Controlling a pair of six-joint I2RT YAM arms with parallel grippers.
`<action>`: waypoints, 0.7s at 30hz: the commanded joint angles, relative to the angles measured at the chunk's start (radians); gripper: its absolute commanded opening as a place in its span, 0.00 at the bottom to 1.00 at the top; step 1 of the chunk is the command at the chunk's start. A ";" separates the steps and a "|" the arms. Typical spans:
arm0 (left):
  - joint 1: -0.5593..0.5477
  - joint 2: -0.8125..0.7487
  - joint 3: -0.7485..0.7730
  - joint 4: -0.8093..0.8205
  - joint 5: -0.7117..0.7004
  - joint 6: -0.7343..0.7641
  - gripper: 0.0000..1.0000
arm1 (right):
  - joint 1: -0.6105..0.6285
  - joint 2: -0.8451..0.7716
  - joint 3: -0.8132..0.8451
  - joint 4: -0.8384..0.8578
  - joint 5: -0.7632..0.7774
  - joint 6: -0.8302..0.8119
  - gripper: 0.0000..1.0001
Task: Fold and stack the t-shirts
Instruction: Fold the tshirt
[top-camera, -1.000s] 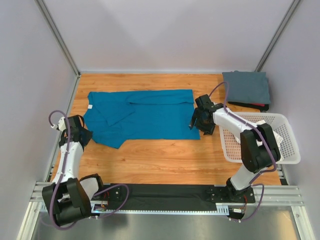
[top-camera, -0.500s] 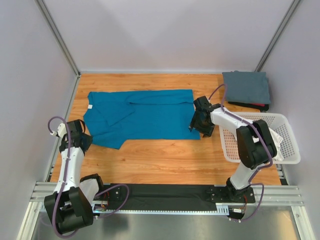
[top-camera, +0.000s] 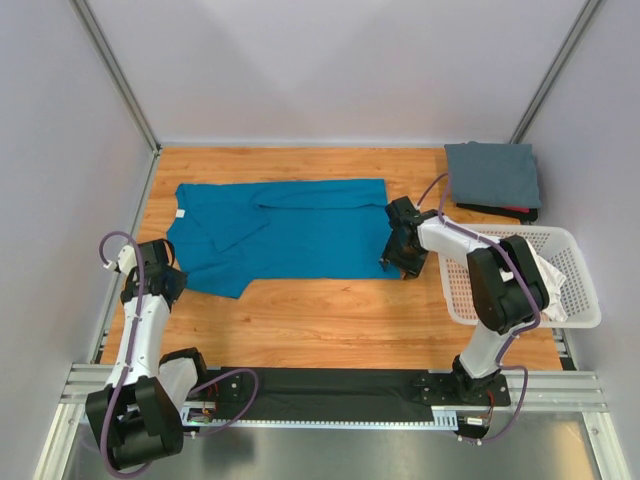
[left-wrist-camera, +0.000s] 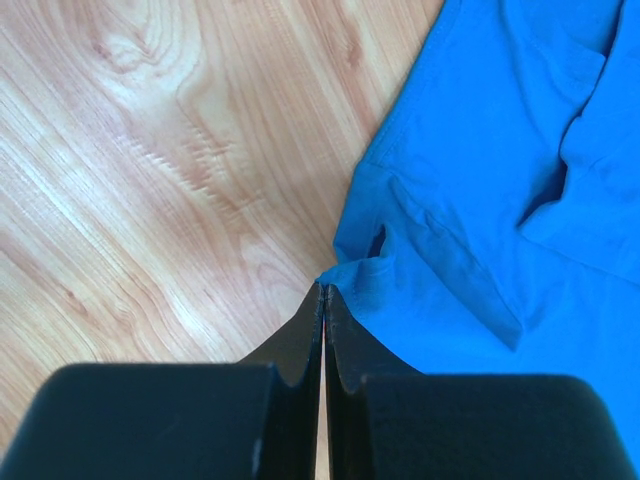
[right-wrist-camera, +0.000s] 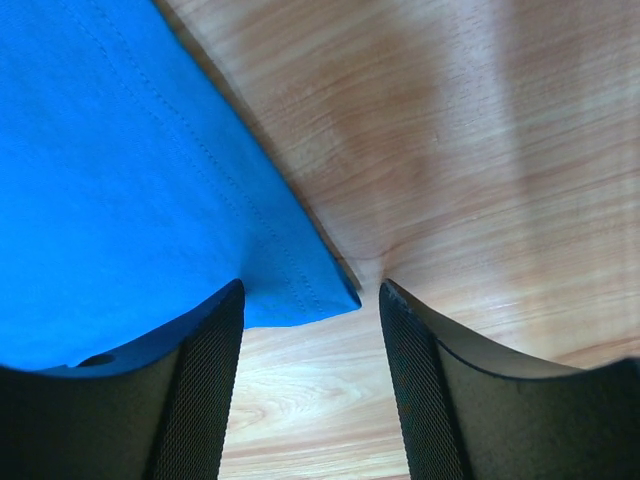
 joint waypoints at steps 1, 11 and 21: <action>-0.009 -0.012 0.024 0.006 -0.021 -0.004 0.00 | 0.003 0.006 -0.003 -0.011 0.027 0.023 0.58; -0.010 -0.011 0.033 0.003 -0.030 -0.004 0.00 | 0.001 0.012 -0.018 0.003 0.041 0.032 0.34; -0.012 -0.011 0.091 -0.033 -0.040 0.019 0.00 | 0.004 0.017 0.059 -0.062 0.073 0.007 0.00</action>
